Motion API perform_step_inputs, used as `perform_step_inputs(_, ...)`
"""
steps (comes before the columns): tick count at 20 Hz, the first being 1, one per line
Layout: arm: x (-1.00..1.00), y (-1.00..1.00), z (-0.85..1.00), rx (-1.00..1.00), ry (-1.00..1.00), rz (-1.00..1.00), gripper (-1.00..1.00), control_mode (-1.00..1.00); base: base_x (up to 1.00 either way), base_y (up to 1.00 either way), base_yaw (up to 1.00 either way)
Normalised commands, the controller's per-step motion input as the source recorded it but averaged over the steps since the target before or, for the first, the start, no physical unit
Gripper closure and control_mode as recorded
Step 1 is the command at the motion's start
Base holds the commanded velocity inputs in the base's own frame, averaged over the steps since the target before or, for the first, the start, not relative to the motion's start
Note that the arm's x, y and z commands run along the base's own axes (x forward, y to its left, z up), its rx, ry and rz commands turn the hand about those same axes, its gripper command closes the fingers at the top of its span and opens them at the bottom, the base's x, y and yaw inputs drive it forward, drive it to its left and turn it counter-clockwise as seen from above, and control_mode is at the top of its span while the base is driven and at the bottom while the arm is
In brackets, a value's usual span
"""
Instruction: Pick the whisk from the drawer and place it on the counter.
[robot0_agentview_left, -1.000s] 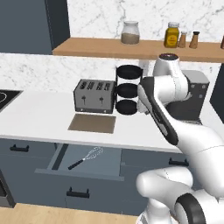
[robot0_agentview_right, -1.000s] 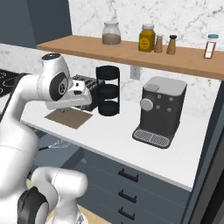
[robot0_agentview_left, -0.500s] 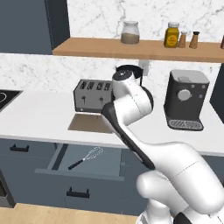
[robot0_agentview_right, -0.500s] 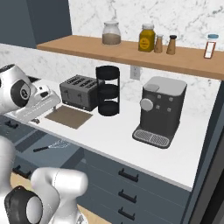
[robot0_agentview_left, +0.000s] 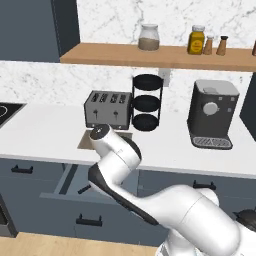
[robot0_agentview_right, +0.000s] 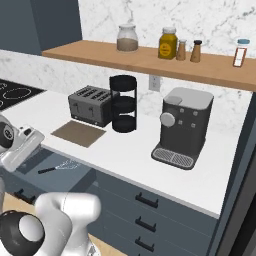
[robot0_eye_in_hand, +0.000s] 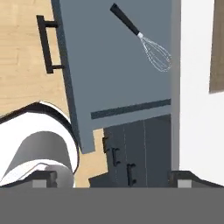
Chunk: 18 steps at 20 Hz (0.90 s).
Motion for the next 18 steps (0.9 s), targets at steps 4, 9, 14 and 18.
perform_step_inputs(4,-0.09,0.63,-0.75,-0.13,0.26,0.36,-1.0,-1.0,0.0,0.0,0.0)
perform_step_inputs(9,0.13,0.65,-0.79,-0.03,0.16,0.07,-1.0,-1.0,0.0,0.0,0.0)
perform_step_inputs(14,0.22,0.7,-0.47,0.0,0.21,0.0,-1.0,-1.0,0.0,0.0,0.0)
perform_step_inputs(18,0.35,0.17,-0.3,0.0,0.2,0.0,-1.0,-1.0,0.0,0.0,0.0)
